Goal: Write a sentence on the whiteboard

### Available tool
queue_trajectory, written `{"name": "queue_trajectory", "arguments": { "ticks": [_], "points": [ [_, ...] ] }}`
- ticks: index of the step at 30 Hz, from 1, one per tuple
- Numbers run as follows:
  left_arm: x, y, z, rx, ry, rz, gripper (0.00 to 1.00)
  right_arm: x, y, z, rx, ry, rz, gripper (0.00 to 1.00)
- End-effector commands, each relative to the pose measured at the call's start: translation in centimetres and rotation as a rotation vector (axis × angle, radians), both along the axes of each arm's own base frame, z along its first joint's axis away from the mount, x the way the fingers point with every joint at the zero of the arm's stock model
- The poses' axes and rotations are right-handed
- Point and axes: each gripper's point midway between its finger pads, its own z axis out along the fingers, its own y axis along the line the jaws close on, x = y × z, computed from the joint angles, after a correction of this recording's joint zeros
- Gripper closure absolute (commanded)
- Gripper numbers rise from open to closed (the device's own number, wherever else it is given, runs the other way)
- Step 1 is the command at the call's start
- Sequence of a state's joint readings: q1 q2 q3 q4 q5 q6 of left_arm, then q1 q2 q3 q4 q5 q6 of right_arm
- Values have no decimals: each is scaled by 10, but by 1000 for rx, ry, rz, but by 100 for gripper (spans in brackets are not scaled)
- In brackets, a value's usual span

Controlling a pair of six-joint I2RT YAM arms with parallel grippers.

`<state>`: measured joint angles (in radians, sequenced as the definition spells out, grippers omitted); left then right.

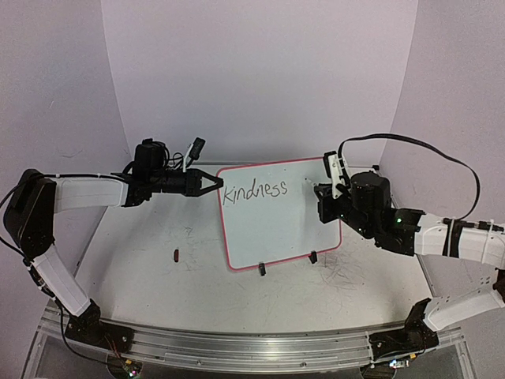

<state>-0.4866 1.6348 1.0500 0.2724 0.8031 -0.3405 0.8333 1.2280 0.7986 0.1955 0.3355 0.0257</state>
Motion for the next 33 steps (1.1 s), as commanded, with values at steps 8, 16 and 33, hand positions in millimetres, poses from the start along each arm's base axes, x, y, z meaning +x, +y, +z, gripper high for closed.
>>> {"name": "queue_trajectory", "arguments": {
  "ticks": [8, 16, 33],
  "points": [
    [2, 5, 21, 3, -84, 53, 100, 13, 11, 14, 45, -17, 1, 100],
    [2, 5, 21, 7, -88, 56, 100, 14, 4, 8, 66, -1, 34, 100],
    [2, 5, 19, 10, -78, 48, 100, 25, 14, 14, 73, -12, 51, 100]
  ]
}}
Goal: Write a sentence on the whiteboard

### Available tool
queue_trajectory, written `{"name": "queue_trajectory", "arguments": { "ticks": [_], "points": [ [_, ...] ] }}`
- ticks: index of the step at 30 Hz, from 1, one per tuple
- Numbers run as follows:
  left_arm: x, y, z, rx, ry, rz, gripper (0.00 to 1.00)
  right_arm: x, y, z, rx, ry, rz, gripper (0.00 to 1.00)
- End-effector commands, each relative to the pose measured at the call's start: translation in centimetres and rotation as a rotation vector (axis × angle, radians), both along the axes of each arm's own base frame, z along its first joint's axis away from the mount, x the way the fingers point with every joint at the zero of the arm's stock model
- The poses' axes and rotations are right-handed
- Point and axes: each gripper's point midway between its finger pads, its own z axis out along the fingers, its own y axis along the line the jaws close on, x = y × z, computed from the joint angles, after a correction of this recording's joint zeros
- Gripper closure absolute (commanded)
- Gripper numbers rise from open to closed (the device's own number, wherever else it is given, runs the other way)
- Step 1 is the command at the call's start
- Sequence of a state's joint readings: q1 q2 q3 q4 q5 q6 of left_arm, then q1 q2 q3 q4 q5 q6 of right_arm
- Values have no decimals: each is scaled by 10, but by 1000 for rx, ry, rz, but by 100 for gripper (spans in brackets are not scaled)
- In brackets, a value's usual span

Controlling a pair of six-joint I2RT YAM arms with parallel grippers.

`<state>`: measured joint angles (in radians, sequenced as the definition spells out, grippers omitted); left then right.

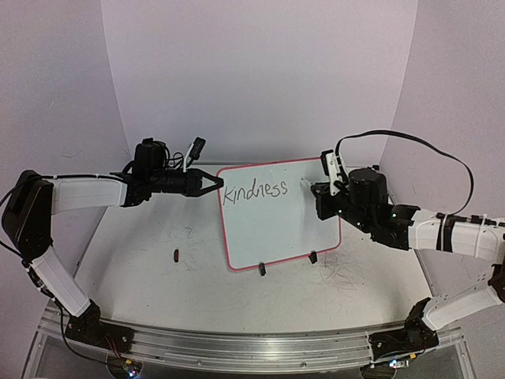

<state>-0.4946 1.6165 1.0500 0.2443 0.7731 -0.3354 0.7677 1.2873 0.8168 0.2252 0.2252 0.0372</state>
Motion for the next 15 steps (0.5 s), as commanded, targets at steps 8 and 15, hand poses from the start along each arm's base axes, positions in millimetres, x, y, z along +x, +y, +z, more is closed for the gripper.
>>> {"name": "queue_trajectory", "arguments": {
  "ticks": [8, 15],
  "points": [
    [3, 2, 14, -2, -72, 19, 100, 11, 12, 28, 55, -59, 10, 100],
    [2, 3, 16, -3, -79, 19, 100, 17, 18, 28, 53, -59, 15, 100]
  ]
}}
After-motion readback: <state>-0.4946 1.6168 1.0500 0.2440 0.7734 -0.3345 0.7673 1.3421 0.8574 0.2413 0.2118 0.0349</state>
